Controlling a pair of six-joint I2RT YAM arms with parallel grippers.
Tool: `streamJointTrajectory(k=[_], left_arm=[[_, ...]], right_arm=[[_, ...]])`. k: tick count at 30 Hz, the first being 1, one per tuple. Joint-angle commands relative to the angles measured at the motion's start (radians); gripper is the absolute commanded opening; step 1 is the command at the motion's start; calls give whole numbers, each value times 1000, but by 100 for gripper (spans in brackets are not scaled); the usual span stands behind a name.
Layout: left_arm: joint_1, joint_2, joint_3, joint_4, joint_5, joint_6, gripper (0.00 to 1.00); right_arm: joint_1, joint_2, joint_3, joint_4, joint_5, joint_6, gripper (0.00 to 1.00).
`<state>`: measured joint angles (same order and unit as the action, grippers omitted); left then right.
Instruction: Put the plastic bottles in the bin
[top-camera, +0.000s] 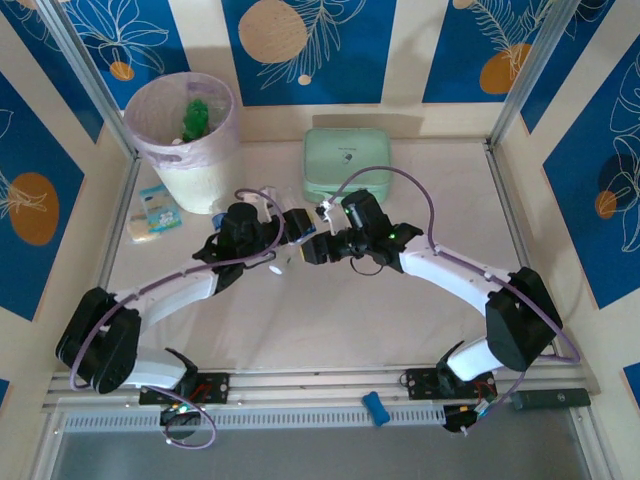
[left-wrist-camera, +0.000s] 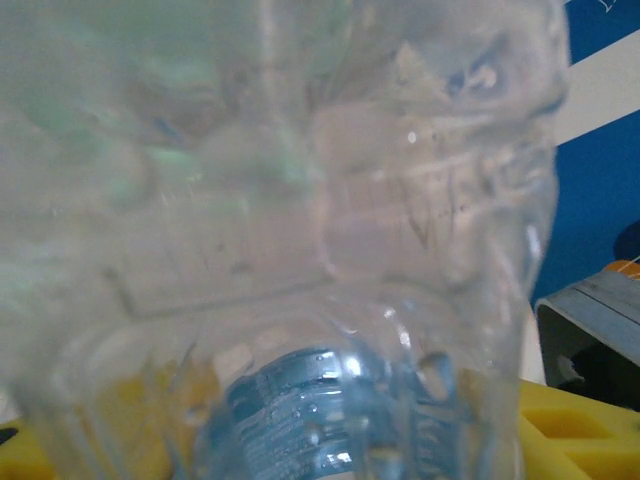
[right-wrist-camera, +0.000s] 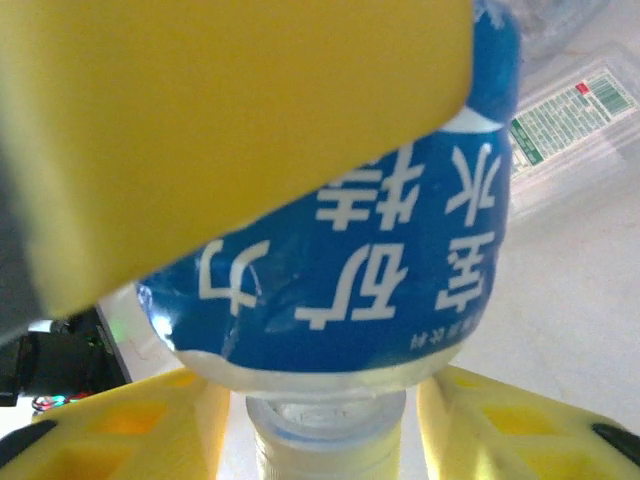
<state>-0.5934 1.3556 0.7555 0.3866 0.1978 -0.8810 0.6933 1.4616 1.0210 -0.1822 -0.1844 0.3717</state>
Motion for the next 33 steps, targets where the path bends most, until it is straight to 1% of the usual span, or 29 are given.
streamJointTrajectory(k=[1,3,5,9,12,15,19,24,28,33], left_arm=[[17,-63,21,-62,-56,73,60],[39,-84,46,-118,-62,114,60],[69,-108,81,-180,-64,162,59],[139,-142,158,-270,-44,241,58],[199,-152,248,-348,-11,315,58],[270,-136,383,-463,36,405,57],[367,-79,589,-633,82,529,58],[474,28,820,-772,100,639,58],[563,134,983,-825,126,663,57],[642,278,1179,-900,121,690,57]], right_arm=[[7,-33,0,36,-8,13,64],[0,-58,-22,55,-1,24,70],[-10,-85,-48,77,-3,40,74],[-34,-129,-90,112,1,77,79],[-44,-145,-111,122,30,97,82],[-49,-150,-121,108,90,117,88],[-53,-151,-133,95,158,148,99],[-55,-152,-137,68,208,161,99],[-55,-168,-133,27,244,151,99],[-57,-211,-147,0,287,141,99]])
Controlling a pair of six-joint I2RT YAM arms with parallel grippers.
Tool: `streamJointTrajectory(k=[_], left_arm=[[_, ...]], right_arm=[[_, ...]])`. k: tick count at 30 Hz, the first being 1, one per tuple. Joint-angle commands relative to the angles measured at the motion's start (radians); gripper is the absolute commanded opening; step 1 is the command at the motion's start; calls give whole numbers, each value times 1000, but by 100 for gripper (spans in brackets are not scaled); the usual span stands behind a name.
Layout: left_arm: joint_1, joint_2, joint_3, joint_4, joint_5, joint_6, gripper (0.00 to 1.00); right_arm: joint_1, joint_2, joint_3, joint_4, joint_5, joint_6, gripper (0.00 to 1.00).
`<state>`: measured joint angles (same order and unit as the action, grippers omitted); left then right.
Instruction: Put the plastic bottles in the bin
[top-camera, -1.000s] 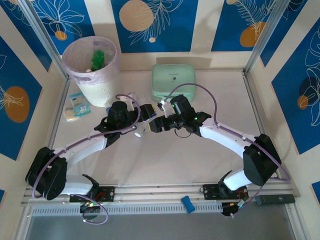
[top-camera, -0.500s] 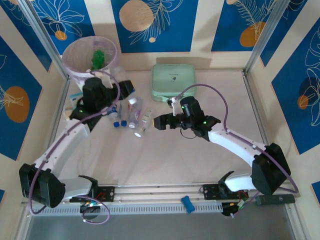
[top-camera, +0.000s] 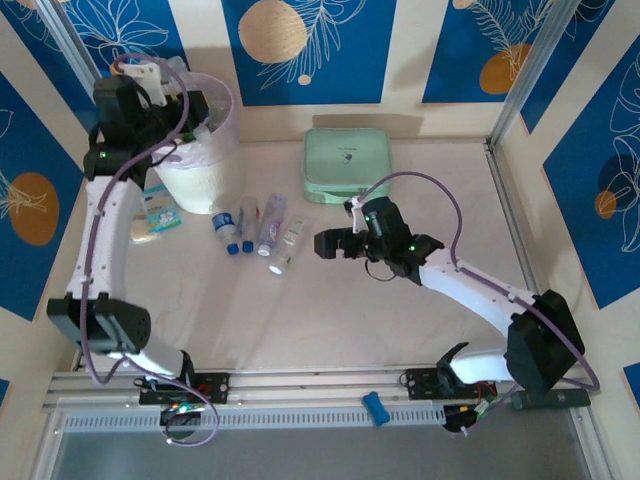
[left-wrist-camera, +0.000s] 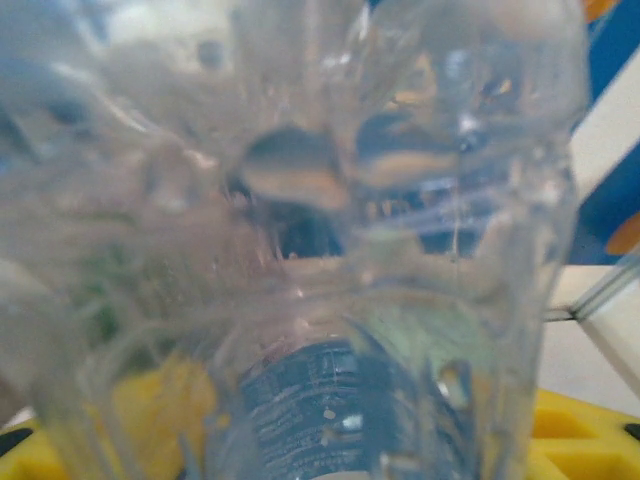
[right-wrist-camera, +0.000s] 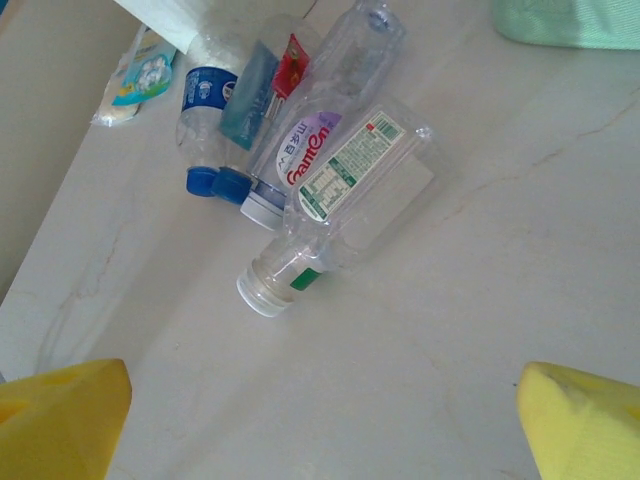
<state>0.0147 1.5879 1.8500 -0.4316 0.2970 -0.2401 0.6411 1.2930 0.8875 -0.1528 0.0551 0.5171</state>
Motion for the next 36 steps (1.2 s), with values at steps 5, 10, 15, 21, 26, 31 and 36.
streamJointTrajectory(k=[5,10,15,21,26,31,36], left_arm=[[91,177,210,-140,-30,69,57],[115,308,339,-223,-43,71,57],[120,412,454,-309,-11,55,59],[121,430,469,-326,5,35,93],[120,389,468,-313,-6,22,100],[116,302,452,-291,10,3,100],[94,151,301,-189,27,-19,100]], right_arm=[[-10,-80,-35,-46,73,-3,99],[-20,-95,-39,-63,74,-2,99],[-22,-107,-42,-71,78,4,99],[-23,-115,-42,-78,80,5,99],[-23,-113,-41,-76,78,4,99],[-23,-106,-38,-63,63,13,99],[-21,-94,-43,-42,55,23,99]])
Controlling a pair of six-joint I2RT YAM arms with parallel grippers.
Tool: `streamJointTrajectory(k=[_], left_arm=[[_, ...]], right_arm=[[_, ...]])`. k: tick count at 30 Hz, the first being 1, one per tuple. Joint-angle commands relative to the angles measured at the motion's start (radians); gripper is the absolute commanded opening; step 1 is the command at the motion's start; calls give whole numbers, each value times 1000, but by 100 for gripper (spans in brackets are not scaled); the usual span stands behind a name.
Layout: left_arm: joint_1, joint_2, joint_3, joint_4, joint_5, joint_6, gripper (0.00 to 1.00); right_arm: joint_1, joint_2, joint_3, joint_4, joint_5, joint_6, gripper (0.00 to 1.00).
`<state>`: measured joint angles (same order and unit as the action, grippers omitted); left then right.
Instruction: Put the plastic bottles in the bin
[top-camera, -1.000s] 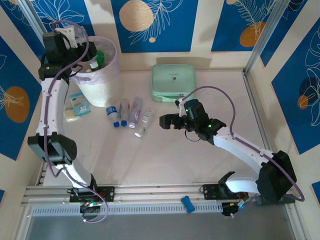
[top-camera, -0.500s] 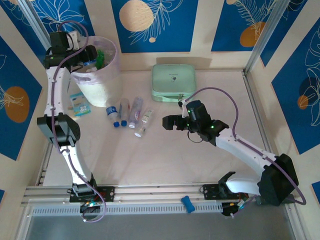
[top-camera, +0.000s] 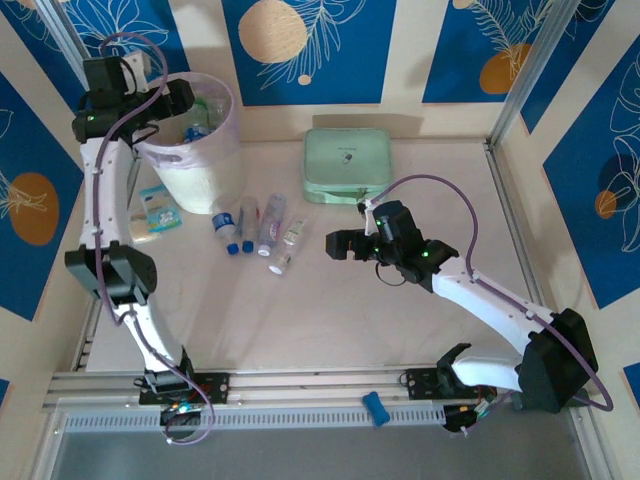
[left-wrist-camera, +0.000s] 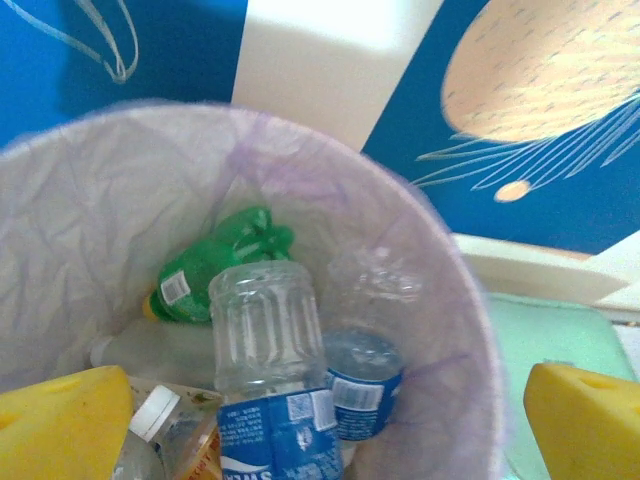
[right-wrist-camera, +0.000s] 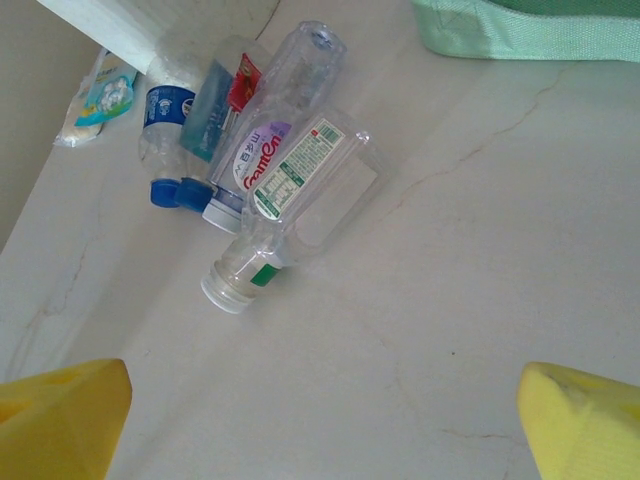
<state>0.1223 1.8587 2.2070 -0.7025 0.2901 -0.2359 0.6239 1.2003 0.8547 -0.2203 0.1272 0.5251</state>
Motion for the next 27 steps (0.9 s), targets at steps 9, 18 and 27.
streamJointTrajectory(k=[9,18,27], left_arm=[[-97,-495,-638,425,51,-154,100],[-199,-786,-1189,626,56,-308,100],[-295,-899,-1568,748,44,-463,100]], right_arm=[[-3,65,5,33,-8,81,99],[48,288,121,40,19,227,99],[83,534,268,94,31,419,94]])
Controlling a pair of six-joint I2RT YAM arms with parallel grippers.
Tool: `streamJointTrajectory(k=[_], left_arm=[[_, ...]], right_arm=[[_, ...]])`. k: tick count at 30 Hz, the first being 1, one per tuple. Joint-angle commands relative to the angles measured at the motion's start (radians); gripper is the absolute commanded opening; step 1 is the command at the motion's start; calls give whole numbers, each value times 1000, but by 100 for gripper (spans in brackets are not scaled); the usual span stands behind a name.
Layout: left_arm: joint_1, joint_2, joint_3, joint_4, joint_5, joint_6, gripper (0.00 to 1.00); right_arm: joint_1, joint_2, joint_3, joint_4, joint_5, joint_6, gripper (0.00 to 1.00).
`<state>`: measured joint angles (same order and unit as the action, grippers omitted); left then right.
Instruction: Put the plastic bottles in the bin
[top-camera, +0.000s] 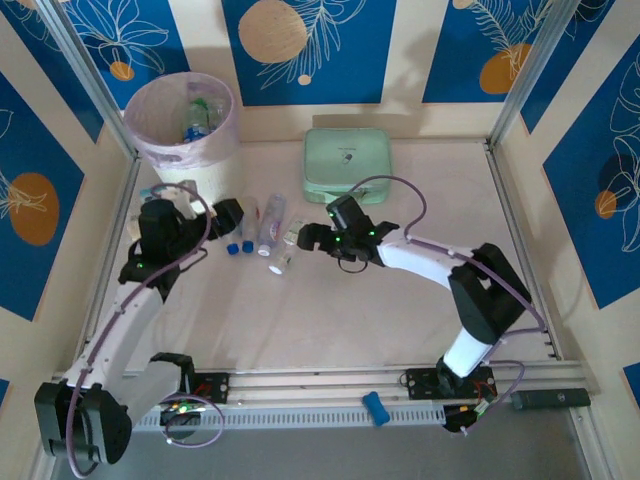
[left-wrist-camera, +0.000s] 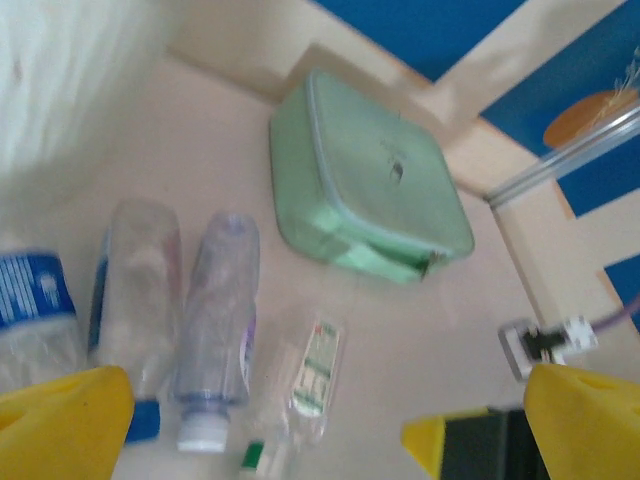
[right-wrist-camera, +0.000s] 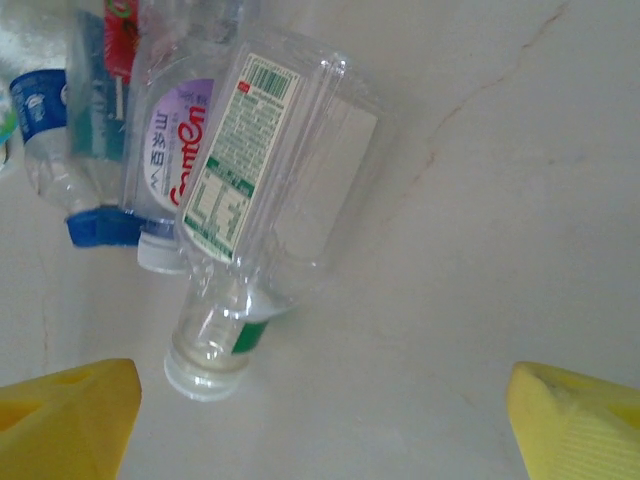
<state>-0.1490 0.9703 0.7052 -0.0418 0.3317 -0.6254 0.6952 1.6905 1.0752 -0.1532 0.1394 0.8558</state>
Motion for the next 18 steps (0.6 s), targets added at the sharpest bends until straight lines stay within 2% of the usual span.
streamJointTrajectory(k=[1,8,13,18], left_arm=[[-35,-7,-90,90,3,-85,100],[-92,-13,-216,164,-13,-132,100],[-99,-17,-233,175,-20,-124,100],[-101,-25,-241,177,-23,-115,100]], right_arm=[[15,70,66,29,26,97,94],[6,200,175,24,80,154,93],[-11,279,245,27,67,184,83],[-13,337,283,35,62,216,79]])
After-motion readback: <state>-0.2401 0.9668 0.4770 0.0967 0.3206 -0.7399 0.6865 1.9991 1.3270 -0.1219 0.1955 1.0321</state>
